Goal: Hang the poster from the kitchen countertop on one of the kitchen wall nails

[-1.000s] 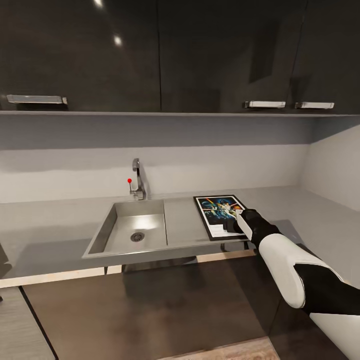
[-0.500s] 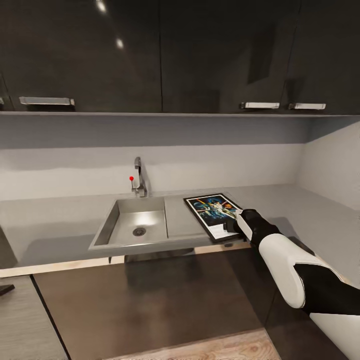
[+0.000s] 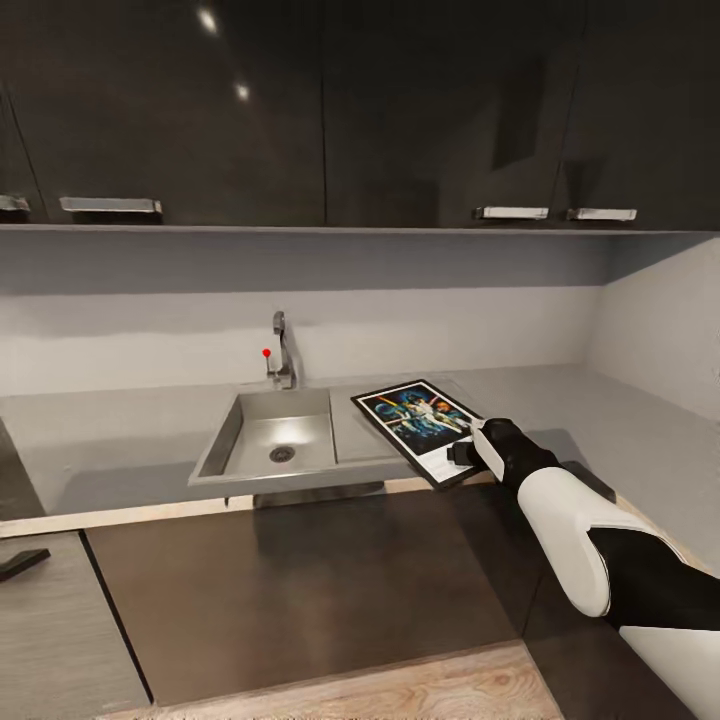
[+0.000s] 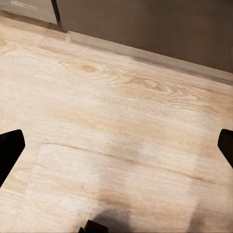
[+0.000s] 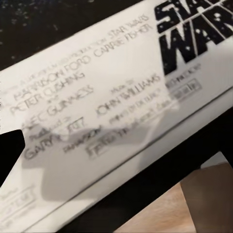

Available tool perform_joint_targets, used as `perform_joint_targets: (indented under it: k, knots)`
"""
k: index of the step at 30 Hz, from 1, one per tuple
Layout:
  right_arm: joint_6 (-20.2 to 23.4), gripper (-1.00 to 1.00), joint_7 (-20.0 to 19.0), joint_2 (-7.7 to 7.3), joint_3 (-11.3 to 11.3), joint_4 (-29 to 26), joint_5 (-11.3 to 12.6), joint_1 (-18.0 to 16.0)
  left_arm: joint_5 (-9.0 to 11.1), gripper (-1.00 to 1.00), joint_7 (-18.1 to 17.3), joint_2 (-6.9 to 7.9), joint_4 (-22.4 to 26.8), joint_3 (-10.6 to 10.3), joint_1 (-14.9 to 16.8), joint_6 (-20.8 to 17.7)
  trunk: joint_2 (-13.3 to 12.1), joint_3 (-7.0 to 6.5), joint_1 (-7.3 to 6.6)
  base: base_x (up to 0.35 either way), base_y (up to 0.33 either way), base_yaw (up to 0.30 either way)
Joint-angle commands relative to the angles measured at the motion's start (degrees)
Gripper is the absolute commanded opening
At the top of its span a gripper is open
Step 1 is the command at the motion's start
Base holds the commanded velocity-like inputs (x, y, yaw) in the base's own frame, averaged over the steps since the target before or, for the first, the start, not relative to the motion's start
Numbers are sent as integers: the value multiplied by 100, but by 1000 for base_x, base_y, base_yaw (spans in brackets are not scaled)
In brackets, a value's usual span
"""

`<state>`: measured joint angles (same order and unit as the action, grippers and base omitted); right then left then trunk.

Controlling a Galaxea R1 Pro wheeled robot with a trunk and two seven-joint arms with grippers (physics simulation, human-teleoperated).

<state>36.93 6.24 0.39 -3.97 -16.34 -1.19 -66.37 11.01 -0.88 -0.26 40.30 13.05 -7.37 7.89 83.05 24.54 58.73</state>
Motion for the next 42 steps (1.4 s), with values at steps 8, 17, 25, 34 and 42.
perform_joint_targets:
  k: [8, 17, 25, 34, 42]
  knots:
    - [25, 100, 9, 5, -42, 166, 22, 2, 50, 100, -9, -3, 9, 5, -1, 6, 3, 6, 0, -19, 0, 0]
    - [22, 100, 9, 5, -42, 166, 22, 2, 50, 100, -9, -4, 10, 5, -1, 3, 3, 6, 0, -49, 0, 0]
    - [21, 100, 9, 10, -42, 166, 22, 2, 50, 100, -9, -3, 5, 5, -1, 2, 3, 6, 0, -8, 0, 0]
    - [17, 100, 9, 9, -42, 166, 22, 1, 48, 100, -9, -6, 4, 5, -1, 2, 3, -9, 0, 0, 0, 0]
    - [16, 100, 9, 8, -42, 166, 22, 2, 50, 100, -9, -4, 4, 5, -1, 2, 3, -61, 0, 0, 0, 0]
